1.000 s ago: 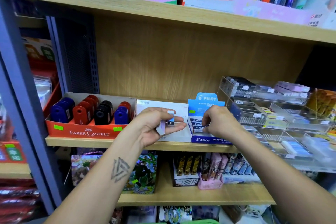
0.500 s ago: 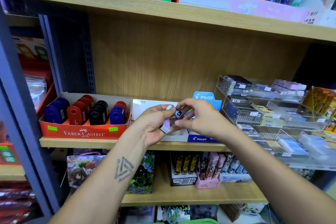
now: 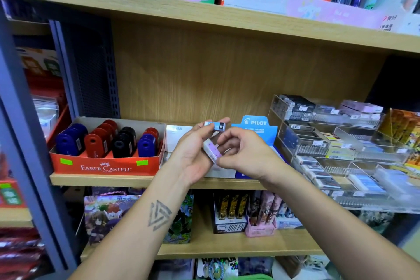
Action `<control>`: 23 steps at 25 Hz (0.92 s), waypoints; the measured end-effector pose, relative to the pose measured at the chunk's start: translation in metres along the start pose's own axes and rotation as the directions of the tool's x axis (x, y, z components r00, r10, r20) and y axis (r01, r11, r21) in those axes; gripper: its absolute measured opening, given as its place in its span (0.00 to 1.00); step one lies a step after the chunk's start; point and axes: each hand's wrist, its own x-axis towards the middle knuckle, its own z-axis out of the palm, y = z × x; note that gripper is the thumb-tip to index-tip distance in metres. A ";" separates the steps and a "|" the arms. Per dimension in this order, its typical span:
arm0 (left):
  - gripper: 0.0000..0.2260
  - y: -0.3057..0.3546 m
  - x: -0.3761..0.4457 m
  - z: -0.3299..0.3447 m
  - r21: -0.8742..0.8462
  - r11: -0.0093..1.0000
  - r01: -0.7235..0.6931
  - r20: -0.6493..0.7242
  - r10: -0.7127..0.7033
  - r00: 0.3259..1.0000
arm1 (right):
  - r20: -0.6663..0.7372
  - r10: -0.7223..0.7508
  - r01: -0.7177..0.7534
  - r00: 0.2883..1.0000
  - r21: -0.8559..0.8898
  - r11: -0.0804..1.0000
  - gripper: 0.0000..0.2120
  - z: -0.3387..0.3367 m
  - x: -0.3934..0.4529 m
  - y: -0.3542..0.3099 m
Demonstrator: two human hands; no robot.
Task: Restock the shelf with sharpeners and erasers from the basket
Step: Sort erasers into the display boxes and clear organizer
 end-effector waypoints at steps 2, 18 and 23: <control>0.04 0.005 0.002 -0.002 0.078 0.994 -0.080 -0.076 0.086 0.993 | -0.064 -0.082 0.068 0.995 -0.201 0.977 0.13 -0.008 -0.001 0.004; 0.04 -0.031 -0.007 0.082 0.524 0.852 -0.002 0.053 -0.031 0.998 | -0.112 -0.100 0.101 0.989 0.004 0.995 0.09 -0.129 -0.041 0.026; 0.07 -0.065 0.012 0.135 0.577 0.817 0.005 0.036 -0.032 0.999 | -0.177 -0.099 0.101 0.979 -0.001 0.995 0.08 -0.181 -0.069 0.038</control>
